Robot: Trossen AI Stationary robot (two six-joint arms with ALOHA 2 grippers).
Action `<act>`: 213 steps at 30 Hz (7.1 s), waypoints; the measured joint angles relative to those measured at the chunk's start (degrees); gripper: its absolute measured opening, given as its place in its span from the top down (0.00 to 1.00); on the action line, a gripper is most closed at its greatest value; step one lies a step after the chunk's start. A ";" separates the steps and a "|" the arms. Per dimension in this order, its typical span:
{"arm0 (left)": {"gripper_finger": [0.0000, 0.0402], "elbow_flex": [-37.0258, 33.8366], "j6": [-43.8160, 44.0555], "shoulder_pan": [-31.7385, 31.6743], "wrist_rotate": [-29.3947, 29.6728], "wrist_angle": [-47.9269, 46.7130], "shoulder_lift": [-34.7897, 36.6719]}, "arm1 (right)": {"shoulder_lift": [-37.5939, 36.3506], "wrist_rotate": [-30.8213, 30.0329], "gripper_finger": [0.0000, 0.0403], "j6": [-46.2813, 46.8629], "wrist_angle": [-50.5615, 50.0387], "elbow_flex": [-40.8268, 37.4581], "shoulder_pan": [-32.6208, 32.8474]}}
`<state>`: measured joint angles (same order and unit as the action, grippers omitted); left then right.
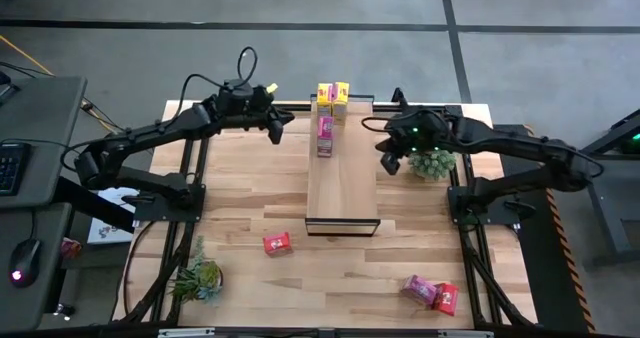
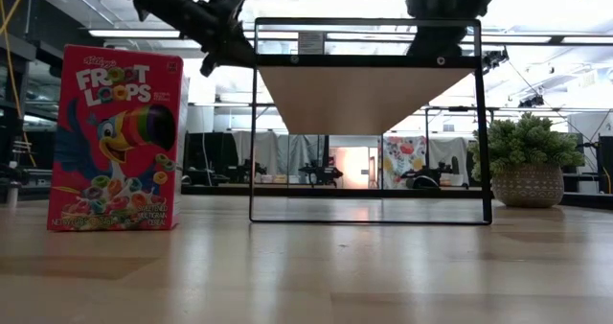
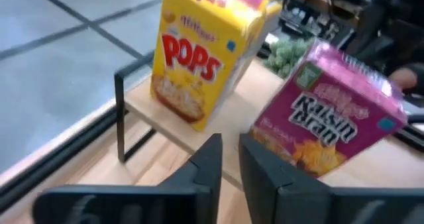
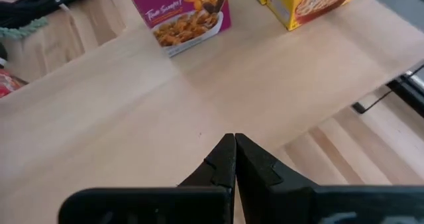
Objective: Stack cereal on shelf
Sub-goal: Align the violet cereal box with the other violet cereal box on the shelf
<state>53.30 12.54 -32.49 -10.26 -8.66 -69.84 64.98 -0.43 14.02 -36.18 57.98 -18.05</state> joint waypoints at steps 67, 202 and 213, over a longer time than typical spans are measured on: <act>0.32 0.04 1.29 -2.37 -8.74 -1.65 19.12 | 26.01 5.98 0.29 83.89 -28.00 21.40 65.11; 0.32 0.04 2.24 -2.32 -7.76 -1.38 18.95 | 31.83 -6.62 0.35 48.94 -27.82 43.41 4.53; 0.32 0.04 2.26 -2.30 -7.76 -1.40 18.95 | 30.35 -6.45 0.35 47.49 -28.72 47.34 4.60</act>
<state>53.34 14.81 -34.79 -18.02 -10.06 -50.89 95.33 -6.87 61.51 -64.90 105.32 -13.45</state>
